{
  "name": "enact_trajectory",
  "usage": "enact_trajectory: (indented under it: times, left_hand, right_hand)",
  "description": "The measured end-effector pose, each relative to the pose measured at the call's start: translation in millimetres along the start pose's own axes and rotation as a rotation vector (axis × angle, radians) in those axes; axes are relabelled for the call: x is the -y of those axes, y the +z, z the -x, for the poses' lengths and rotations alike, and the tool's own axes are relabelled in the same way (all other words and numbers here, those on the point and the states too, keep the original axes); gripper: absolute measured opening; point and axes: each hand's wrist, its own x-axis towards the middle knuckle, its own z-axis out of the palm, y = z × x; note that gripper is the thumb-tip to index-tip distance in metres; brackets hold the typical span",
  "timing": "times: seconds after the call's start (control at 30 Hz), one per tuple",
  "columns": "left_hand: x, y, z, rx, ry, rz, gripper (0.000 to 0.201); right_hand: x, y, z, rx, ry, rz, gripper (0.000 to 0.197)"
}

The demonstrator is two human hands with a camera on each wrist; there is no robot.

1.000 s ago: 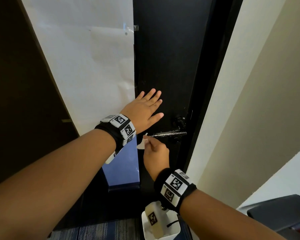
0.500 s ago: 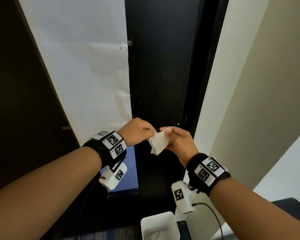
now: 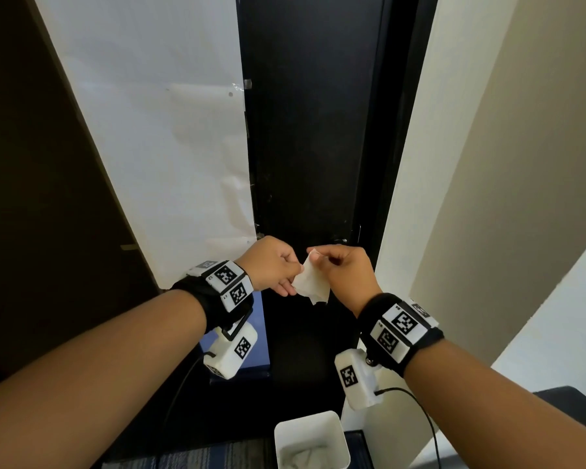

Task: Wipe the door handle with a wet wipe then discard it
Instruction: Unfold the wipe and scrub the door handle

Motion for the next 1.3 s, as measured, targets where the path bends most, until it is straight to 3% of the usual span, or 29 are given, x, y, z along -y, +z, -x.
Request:
enact_trajectory:
  times: [0.13, 0.3, 0.47, 0.6, 0.73, 0.83, 0.97, 1.2, 1.3]
  left_hand:
    - [-2, 3, 1, -0.055, -0.068, 0.038, 0.017]
    - [-6, 3, 1, -0.075, -0.121, 0.175, 0.019]
    - [-11, 2, -1, -0.079, -0.162, 0.308, 0.027]
    - [-13, -1, -2, -0.006, -0.148, 0.269, 0.035]
    - [-11, -4, -8, -0.078, -0.056, 0.099, 0.033]
    - [-3, -14, -12, -0.24, 0.177, -0.34, 0.028]
    - [7, -28, -18, -0.217, 0.387, -0.822, 0.052]
    - [28, -28, -28, -0.15, 0.372, -1.05, 0.064]
    - [31, -25, -30, -0.154, 0.373, -1.044, 0.064]
  right_hand:
    - [0, 2, 6, -0.05, -0.088, 0.079, 0.014]
    - [-1, 9, 17, -0.006, -0.2, 0.174, 0.014]
    - [-3, 10, 18, 0.011, -0.145, 0.172, 0.033]
    - [-7, 5, 7, -0.034, -0.049, 0.148, 0.042]
    - [-6, -8, -12, -0.019, 0.017, 0.182, 0.04]
    - [-1, -23, -35, 0.011, -0.013, 0.257, 0.032]
    - [8, -39, -66, 0.051, -0.187, 0.51, 0.022]
    - [1, -38, -89, 0.291, -0.631, 0.92, 0.021]
    - [-9, -35, -88, 0.445, -0.718, 1.065, 0.02]
